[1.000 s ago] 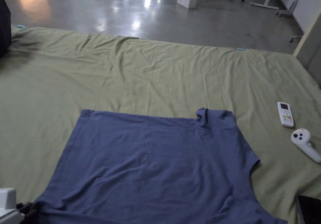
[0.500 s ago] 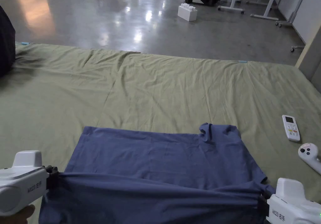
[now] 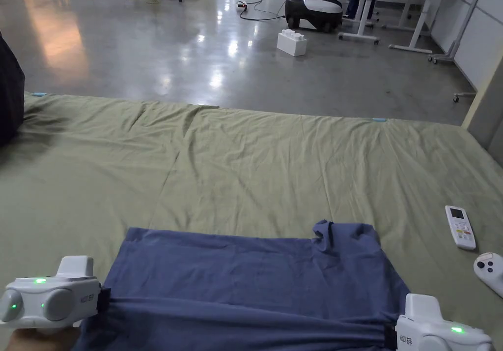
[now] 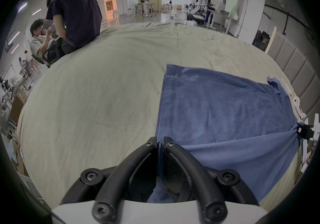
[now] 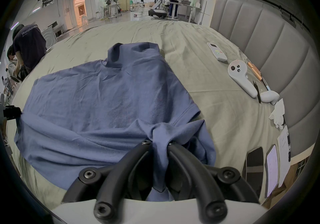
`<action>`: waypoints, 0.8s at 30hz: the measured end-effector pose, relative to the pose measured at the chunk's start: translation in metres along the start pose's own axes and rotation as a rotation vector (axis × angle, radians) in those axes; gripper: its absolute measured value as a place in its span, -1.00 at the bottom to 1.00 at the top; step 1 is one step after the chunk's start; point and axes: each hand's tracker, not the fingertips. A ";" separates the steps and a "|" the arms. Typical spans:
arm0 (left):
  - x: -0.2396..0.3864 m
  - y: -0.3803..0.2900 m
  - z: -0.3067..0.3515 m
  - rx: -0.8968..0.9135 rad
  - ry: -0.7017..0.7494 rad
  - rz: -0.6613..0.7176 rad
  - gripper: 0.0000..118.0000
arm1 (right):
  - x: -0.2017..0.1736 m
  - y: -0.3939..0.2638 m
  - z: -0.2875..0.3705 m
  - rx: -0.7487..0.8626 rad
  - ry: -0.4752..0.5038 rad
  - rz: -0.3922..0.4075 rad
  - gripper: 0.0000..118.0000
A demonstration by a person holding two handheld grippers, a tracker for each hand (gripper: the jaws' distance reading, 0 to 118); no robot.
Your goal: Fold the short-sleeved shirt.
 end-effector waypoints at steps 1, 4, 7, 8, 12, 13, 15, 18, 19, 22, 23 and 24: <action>0.000 -0.001 0.001 0.006 -0.005 -0.004 -0.88 | 0.000 0.000 0.004 0.004 -0.005 0.003 -0.80; 0.005 -0.004 0.016 0.066 -0.021 -0.028 -0.59 | 0.001 0.001 0.018 0.070 -0.019 -0.002 -0.16; 0.013 -0.008 0.037 0.158 -0.066 -0.063 0.04 | -0.007 0.001 0.043 0.190 -0.018 -0.003 0.24; 0.017 -0.009 0.045 0.192 -0.070 -0.077 0.06 | -0.012 0.002 0.053 0.239 -0.019 0.005 0.25; 0.038 -0.014 0.086 0.334 -0.099 -0.100 0.06 | -0.033 -0.002 0.088 0.446 0.012 0.022 0.41; 0.044 -0.016 0.097 0.378 -0.108 -0.105 0.06 | -0.039 -0.003 0.098 0.491 0.011 0.022 0.41; 0.057 -0.019 0.120 0.454 -0.105 -0.129 0.05 | -0.049 -0.005 0.112 0.579 0.024 0.025 0.39; 0.074 -0.030 0.150 0.556 -0.076 -0.172 -0.01 | -0.062 -0.010 0.132 0.646 0.019 0.007 0.09; 0.078 -0.034 0.158 0.595 -0.070 -0.160 -0.07 | -0.066 -0.013 0.137 0.669 -0.001 0.003 -0.06; 0.084 -0.044 0.182 0.666 -0.078 -0.126 -0.66 | -0.074 -0.021 0.149 0.748 -0.023 0.023 -0.58; 0.086 -0.045 0.188 0.678 -0.068 -0.119 -0.75 | -0.076 -0.021 0.154 0.790 -0.031 0.060 -0.66; 0.087 -0.047 0.193 0.697 -0.055 -0.104 -0.75 | -0.077 -0.024 0.156 0.795 -0.033 0.057 -0.72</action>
